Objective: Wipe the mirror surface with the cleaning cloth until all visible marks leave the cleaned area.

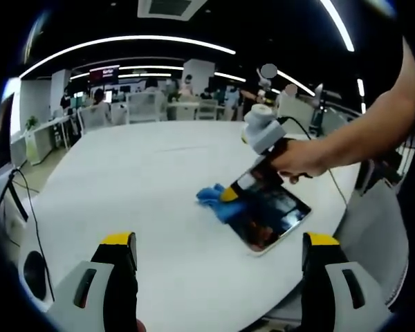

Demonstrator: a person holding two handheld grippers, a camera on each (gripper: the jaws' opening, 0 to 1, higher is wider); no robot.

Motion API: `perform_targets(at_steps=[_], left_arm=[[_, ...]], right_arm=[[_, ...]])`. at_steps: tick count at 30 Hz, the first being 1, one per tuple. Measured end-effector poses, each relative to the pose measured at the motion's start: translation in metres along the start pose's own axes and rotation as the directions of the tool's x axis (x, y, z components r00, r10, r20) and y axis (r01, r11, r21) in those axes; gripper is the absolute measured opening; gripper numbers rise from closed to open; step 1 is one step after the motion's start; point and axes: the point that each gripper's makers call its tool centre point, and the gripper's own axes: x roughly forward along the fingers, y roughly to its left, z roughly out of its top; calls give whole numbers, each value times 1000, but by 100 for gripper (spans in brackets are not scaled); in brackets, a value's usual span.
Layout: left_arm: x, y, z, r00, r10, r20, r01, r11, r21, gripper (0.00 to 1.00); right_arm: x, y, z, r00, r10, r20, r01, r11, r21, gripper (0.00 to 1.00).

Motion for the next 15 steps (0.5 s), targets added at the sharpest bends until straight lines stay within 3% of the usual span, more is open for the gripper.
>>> perform_targets(at_steps=[15], left_arm=[[2,-1,4,1000,-14,6,14,1000,15,99]], right_arm=[[-10,-16,-10,999,-35,-16,35,999,-6,0]])
